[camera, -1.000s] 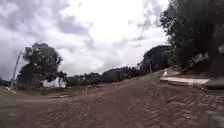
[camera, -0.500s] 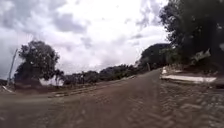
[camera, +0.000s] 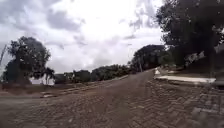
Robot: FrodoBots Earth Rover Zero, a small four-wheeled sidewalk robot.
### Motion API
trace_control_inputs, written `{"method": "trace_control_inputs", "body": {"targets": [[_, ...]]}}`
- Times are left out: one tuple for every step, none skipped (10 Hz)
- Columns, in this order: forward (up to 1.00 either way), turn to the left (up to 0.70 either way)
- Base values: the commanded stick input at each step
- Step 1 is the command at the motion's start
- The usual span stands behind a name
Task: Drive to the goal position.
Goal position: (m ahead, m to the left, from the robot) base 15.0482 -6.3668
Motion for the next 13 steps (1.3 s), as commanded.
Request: {"method": "trace_control_inputs", "body": {"targets": [[0.7, 0.0], [0.7, 0.0], [0.7, 0.0], [0.7, 0.0], [0.7, 0.0], [0.7, 0.0], [0.7, 0.0], [0.7, 0.0], [0.7, 0.0], [0.7, 0.0], [0.7, 0.0], [0.7, -0.18], [0.7, -0.27]]}}
